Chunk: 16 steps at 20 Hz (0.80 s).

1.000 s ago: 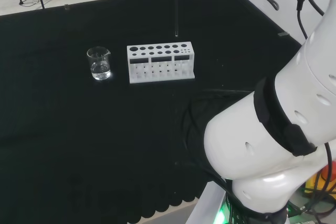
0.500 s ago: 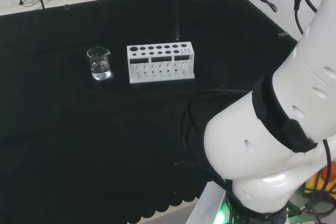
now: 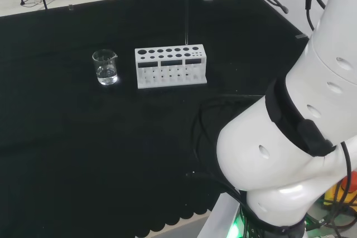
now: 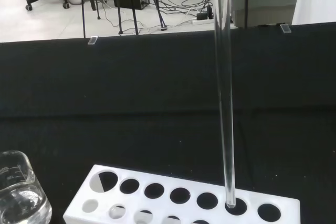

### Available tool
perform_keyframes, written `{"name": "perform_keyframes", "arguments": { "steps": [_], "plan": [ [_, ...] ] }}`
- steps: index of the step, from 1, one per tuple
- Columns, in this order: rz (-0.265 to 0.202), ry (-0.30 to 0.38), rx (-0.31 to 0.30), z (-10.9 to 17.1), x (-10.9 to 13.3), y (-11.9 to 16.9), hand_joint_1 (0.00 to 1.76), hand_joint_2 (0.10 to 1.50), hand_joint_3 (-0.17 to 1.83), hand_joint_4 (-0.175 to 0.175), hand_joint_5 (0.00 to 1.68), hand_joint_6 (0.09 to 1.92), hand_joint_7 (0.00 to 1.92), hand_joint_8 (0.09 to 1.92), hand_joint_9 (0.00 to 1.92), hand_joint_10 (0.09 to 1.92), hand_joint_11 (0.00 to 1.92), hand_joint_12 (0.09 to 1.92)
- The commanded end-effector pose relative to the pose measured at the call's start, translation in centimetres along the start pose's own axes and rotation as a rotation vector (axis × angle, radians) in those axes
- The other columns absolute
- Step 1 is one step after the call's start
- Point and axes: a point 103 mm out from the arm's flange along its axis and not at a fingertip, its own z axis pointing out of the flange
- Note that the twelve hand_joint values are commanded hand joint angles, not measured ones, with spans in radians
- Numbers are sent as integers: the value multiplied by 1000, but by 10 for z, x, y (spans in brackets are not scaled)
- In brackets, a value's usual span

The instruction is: Put the glass rod back on the white test tube rack.

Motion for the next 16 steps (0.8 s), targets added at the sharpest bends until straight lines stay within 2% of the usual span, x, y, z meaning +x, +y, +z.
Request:
{"name": "perform_keyframes", "arguments": {
  "steps": [1,10,16],
  "plan": [
    [-7,-11,12,9,2,-1,1286,1104,0,-175,1019,638,1033,1244,1557,901,1572,811],
    [-3,-27,36,21,8,-12,1285,1104,0,-175,1019,637,1032,1245,1557,901,1573,812],
    [0,-19,58,32,5,-10,1285,1104,0,-175,1019,637,1032,1246,1558,901,1573,812]
  ]
}}
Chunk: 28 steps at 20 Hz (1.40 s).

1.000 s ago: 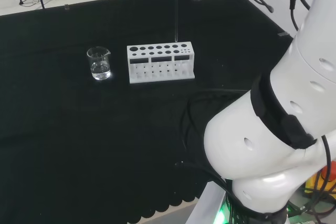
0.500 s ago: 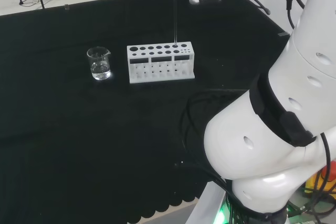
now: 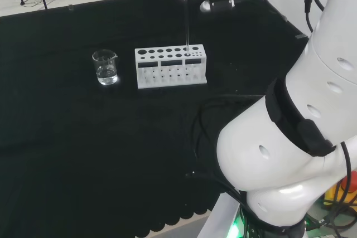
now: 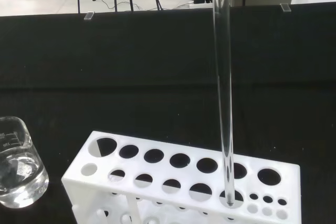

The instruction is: Put the glass rod back on the white test tube rack.

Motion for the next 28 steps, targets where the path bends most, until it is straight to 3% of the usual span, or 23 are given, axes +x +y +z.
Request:
{"name": "perform_keyframes", "arguments": {
  "steps": [1,17,28],
  "plan": [
    [-3,9,19,9,-2,4,1285,1104,0,-175,1019,637,1032,1247,1558,901,1573,813],
    [0,16,5,3,2,13,1285,1104,0,-175,1021,636,1031,1248,1559,903,1572,815],
    [25,30,25,16,-6,14,1285,1104,0,-175,1022,634,1032,1247,1559,904,1572,816]
  ]
}}
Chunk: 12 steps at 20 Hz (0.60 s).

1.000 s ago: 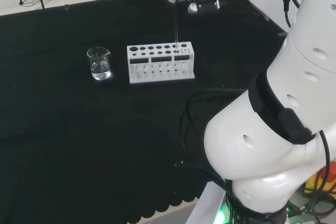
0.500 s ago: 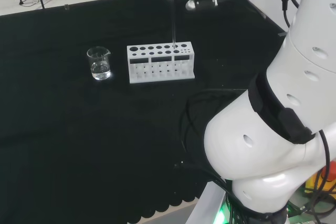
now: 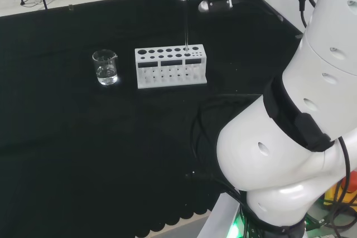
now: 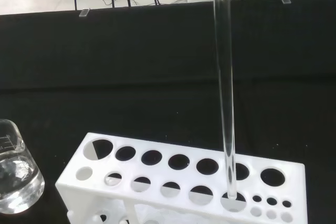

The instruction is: Put the glass rod back on the white test tube rack.

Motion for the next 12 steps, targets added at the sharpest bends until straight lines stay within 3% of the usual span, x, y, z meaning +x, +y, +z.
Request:
{"name": "perform_keyframes", "arguments": {
  "steps": [1,7,12],
  "plan": [
    [12,17,13,8,-1,0,1285,1104,0,-175,1022,634,1031,1248,1559,904,1572,816],
    [9,18,33,22,4,0,1285,1104,0,-175,1022,633,1032,1247,1559,904,1571,817],
    [27,22,53,37,-6,2,1286,1104,0,-175,1023,632,1032,1247,1559,904,1571,817]
  ]
}}
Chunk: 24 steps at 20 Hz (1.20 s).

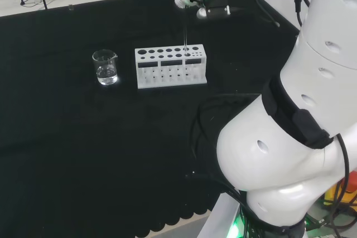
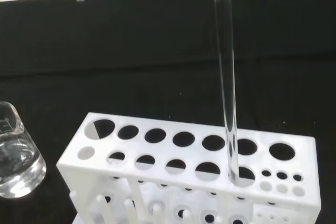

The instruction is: Put the glass rod back on the white test tube rack.

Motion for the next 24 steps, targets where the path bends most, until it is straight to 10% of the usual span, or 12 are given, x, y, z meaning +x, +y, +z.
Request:
{"name": "perform_keyframes", "arguments": {
  "steps": [1,24],
  "plan": [
    [19,2,19,16,-10,2,1286,1104,0,-175,1023,632,1032,1247,1558,904,1571,818],
    [62,15,70,56,-39,21,1285,1103,0,-175,1023,632,1033,1244,1558,905,1570,819]
  ]
}}
